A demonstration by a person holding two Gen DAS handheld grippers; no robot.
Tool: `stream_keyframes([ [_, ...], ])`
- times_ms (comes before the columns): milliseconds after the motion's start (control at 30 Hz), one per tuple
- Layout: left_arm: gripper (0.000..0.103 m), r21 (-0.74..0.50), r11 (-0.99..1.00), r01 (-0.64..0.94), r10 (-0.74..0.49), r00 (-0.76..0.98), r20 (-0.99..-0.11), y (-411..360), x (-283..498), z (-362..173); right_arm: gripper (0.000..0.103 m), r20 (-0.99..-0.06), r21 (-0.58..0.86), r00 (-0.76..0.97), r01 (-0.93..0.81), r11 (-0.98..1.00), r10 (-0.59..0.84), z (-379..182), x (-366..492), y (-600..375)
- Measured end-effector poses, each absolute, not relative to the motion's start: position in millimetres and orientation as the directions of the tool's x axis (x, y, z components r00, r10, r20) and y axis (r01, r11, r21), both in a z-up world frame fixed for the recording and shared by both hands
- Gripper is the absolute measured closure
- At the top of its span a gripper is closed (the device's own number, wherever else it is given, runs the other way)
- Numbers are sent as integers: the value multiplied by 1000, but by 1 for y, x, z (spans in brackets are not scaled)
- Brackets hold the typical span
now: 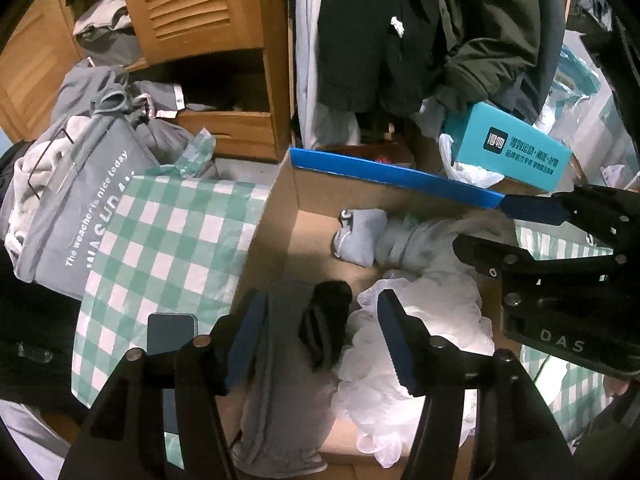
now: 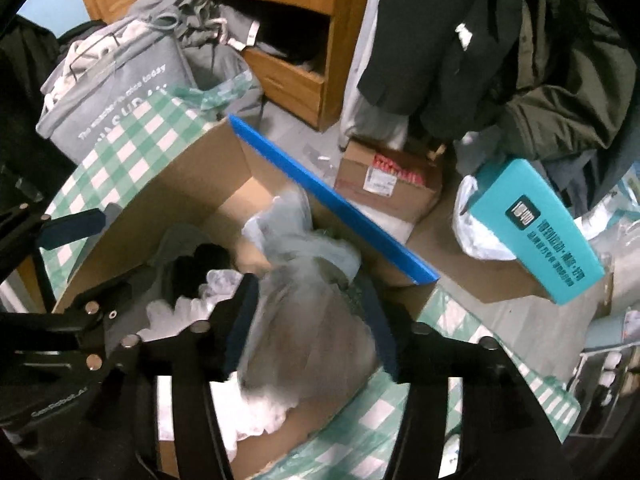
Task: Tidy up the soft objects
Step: 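Lower the black sock and grey bundle into the box and open both tools, then move both tools back to the table, right tool reaching the blue-striped white sock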
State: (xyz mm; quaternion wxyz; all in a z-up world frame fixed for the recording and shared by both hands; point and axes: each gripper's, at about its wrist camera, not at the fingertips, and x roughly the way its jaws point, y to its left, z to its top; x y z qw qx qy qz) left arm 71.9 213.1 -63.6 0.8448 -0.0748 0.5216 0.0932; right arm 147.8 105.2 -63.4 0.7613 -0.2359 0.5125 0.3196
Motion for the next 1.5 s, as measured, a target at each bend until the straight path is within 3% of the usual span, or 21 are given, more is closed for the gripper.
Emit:
stream_keyframes([
  [600,41,-31,990,-139,41,485,-874,181,56,-42,38,-926,-26,294,-676,737,237,-41,128,47],
  [1500,39,9,986,166,-71,469,-880,50,48,-44,37,-942,-5,290,-520,854,171,-49,94,-109],
])
